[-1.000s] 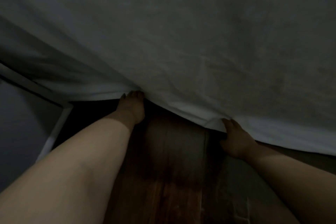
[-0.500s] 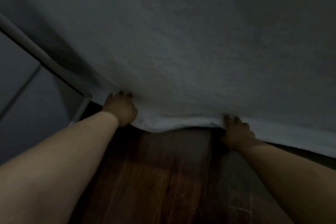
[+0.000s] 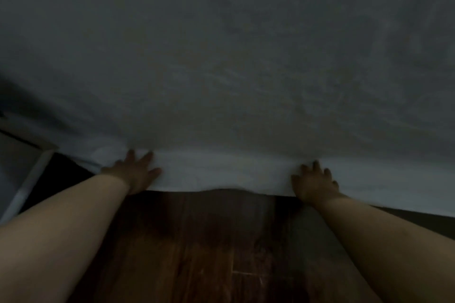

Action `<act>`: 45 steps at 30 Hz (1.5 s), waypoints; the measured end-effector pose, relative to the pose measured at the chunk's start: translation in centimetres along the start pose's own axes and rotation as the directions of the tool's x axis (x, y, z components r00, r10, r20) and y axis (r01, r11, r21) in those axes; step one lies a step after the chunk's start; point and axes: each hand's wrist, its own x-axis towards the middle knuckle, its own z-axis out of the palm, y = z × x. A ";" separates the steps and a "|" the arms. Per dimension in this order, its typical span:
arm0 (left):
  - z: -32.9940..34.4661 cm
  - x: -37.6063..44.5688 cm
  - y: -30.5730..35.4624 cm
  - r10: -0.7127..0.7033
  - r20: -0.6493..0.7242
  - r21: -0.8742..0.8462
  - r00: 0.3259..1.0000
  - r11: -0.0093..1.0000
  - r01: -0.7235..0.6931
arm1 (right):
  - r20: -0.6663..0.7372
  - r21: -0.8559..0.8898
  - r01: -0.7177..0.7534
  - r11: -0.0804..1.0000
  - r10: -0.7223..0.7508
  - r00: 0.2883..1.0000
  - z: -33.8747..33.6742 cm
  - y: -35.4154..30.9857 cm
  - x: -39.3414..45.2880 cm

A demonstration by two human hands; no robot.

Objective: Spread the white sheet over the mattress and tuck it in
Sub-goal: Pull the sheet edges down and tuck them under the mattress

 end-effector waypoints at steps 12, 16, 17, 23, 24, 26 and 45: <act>-2.6 1.1 6.4 -0.260 -0.190 0.022 0.947 0.963 0.269 | -0.008 0.153 -0.149 0.977 0.152 0.988 -0.4 3.6 2.9; -1.4 0.5 6.3 -0.246 -0.117 -0.084 0.962 0.968 0.237 | -0.034 0.237 -0.006 0.971 0.014 0.999 -0.7 4.0 1.3; -1.0 0.2 6.8 -0.209 -0.052 -0.088 0.976 0.975 0.204 | 0.012 0.198 0.056 0.979 -0.060 0.998 -0.2 4.1 1.1; -2.2 -0.2 3.1 -0.336 -0.012 -0.074 0.942 0.940 0.334 | 0.007 0.137 0.048 0.989 -0.049 0.999 -0.9 4.7 1.7; -2.4 -0.7 2.8 -0.293 -0.029 -0.069 0.956 0.954 0.291 | -0.060 0.131 0.091 0.987 -0.083 0.995 -1.0 3.9 0.9; -2.4 -2.1 3.4 -0.251 0.040 -0.099 0.967 0.962 0.253 | -0.101 0.104 0.263 0.959 -0.253 0.962 -0.9 1.4 -0.9; -1.2 1.3 0.6 -0.266 -0.232 -0.214 0.936 0.952 0.218 | -0.039 0.034 0.381 0.924 -0.380 0.924 0.0 -4.4 0.5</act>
